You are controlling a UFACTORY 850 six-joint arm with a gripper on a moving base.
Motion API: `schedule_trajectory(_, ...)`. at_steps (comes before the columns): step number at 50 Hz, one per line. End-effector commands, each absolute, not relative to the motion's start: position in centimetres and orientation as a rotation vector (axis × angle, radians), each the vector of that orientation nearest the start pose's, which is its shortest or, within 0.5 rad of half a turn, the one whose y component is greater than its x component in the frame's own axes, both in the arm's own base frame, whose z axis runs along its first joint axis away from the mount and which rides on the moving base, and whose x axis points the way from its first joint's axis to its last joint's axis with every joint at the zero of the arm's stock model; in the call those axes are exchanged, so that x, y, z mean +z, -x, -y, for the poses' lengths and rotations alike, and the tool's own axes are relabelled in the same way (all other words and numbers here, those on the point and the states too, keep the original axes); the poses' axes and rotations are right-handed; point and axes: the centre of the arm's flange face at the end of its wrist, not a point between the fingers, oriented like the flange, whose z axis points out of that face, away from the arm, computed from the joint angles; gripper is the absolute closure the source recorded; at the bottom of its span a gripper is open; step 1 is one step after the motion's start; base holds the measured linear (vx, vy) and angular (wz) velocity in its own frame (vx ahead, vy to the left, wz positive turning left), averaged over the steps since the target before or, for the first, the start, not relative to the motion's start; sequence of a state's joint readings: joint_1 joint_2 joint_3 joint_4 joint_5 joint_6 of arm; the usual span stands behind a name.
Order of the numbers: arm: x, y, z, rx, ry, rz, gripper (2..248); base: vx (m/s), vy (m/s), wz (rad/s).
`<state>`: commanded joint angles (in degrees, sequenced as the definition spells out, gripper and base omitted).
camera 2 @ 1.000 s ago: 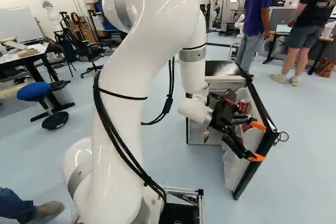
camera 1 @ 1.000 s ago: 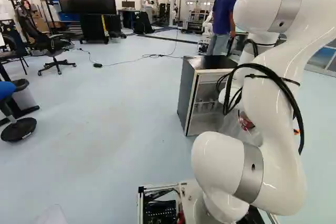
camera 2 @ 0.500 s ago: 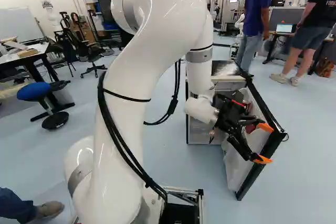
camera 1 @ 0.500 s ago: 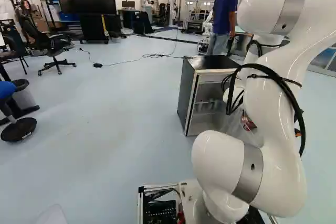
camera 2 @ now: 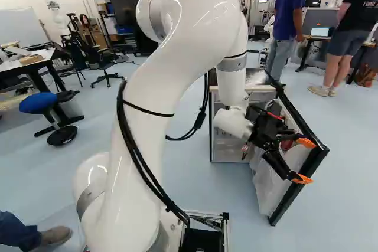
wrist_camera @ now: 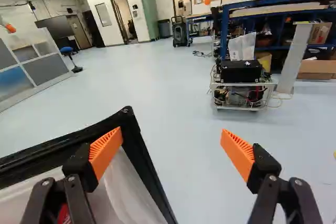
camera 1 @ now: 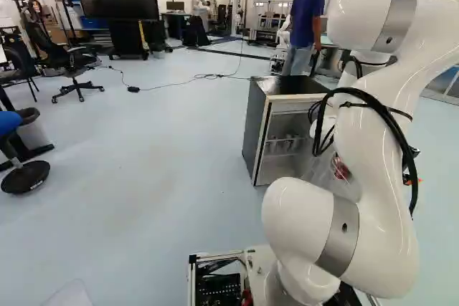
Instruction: Grab a drink from the fridge
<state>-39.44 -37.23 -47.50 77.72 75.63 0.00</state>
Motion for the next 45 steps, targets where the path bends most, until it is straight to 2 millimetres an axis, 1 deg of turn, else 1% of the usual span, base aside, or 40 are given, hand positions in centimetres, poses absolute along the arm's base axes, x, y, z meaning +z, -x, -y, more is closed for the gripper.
schedule_trajectory(13, 26.2, -32.4, 40.1, 0.939, -0.810, 1.688, 3, 0.000, 0.000, 0.000)
schedule_trajectory(21, 26.2, -32.5, 40.7, 0.941, -0.798, 1.692, 3, 0.000, 0.000, 0.000)
schedule_trajectory(28, 26.2, -32.1, 40.3, 0.934, -0.804, 1.690, 3, 0.000, 0.000, 0.000)
schedule_trajectory(37, 26.3, -30.9, 38.9, 0.920, -0.832, 1.679, 3, 0.000, 0.000, 0.000)
schedule_trajectory(45, 26.5, -30.1, 37.6, 0.935, -0.894, 1.649, 3, 0.000, 0.000, 0.000)
